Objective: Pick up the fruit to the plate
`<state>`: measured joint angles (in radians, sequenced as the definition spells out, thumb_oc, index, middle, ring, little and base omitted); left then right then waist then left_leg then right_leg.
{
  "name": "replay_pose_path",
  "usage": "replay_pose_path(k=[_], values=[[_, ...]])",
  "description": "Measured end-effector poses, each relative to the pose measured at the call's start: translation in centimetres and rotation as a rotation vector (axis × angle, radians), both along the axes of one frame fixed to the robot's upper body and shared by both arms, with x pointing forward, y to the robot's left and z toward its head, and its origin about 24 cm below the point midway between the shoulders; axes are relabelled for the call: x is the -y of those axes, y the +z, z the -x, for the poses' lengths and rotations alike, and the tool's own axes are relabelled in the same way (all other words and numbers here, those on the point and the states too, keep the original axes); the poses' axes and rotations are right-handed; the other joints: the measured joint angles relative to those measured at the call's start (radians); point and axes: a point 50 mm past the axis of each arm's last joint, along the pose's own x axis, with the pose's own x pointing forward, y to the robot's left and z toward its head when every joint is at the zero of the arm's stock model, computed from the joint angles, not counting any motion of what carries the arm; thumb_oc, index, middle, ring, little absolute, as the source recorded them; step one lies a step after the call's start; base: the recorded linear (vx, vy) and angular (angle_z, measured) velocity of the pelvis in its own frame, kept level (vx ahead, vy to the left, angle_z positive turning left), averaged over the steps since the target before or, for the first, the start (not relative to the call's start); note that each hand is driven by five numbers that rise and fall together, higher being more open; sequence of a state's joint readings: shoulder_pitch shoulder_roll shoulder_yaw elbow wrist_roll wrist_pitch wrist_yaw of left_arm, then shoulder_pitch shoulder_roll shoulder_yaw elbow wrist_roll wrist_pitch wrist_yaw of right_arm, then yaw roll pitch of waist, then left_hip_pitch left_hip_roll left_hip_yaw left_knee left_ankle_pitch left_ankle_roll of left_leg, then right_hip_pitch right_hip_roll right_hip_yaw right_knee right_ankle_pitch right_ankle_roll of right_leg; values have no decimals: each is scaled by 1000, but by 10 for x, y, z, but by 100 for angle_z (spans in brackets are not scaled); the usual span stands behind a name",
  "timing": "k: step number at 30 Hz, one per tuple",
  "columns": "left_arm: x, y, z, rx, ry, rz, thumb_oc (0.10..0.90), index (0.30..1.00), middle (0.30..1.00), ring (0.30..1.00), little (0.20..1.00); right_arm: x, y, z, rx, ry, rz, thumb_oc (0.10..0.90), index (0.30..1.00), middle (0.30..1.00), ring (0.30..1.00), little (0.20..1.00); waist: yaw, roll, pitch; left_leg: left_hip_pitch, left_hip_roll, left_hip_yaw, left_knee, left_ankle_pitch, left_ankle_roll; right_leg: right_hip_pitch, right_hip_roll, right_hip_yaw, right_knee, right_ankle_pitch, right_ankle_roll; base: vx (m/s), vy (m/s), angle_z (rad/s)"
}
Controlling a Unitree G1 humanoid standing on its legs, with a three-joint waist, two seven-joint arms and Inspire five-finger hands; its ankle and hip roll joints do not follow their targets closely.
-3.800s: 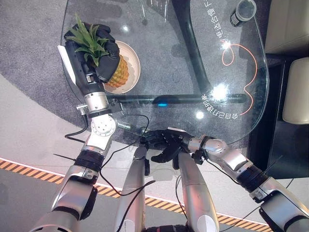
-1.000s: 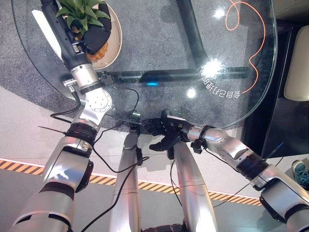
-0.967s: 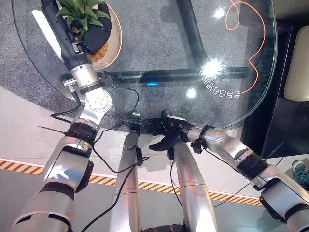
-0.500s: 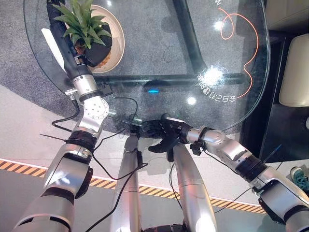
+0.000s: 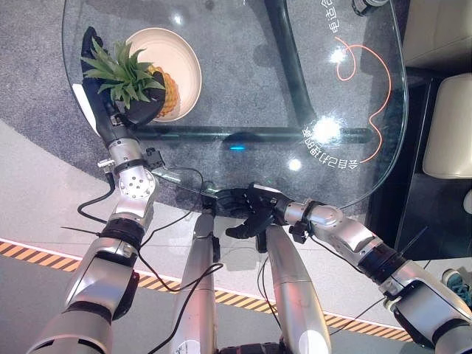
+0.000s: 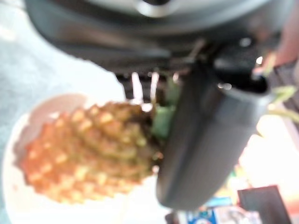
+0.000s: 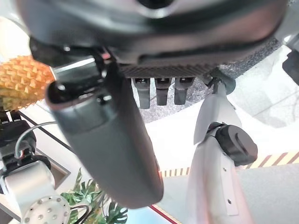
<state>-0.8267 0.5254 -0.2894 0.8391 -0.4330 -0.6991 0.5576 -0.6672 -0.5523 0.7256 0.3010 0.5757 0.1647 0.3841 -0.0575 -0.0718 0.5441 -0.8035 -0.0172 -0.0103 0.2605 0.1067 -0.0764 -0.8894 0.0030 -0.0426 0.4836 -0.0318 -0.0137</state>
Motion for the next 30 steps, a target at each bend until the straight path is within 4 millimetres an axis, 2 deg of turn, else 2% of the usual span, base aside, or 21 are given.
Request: replay_pose_path(k=[16,23,30], values=[[-6,-11,0,-74,-80,58,800,900,900,900,900,2,-4,1,1,-26,4,800,900,900,900,900,2,2,0,20,3,-1,-13,3,-14,11,2,-2,0,-10,-5,4,-15,0],[-8,-28,4,-132,-128,56,800,900,900,900,900,6,-10,5,-16,-53,-7,800,900,900,900,900,16,5,1,46,6,-1,-19,6,-10,34,5,-2,-1,-18,-10,0,0,0],[-8,-52,13,-218,-162,43,800,900,900,900,900,9,-16,9,-15,-60,-10,800,900,900,900,900,37,39,0,65,6,-1,-20,6,-10,52,5,-2,0,-21,-11,-1,-5,0]])
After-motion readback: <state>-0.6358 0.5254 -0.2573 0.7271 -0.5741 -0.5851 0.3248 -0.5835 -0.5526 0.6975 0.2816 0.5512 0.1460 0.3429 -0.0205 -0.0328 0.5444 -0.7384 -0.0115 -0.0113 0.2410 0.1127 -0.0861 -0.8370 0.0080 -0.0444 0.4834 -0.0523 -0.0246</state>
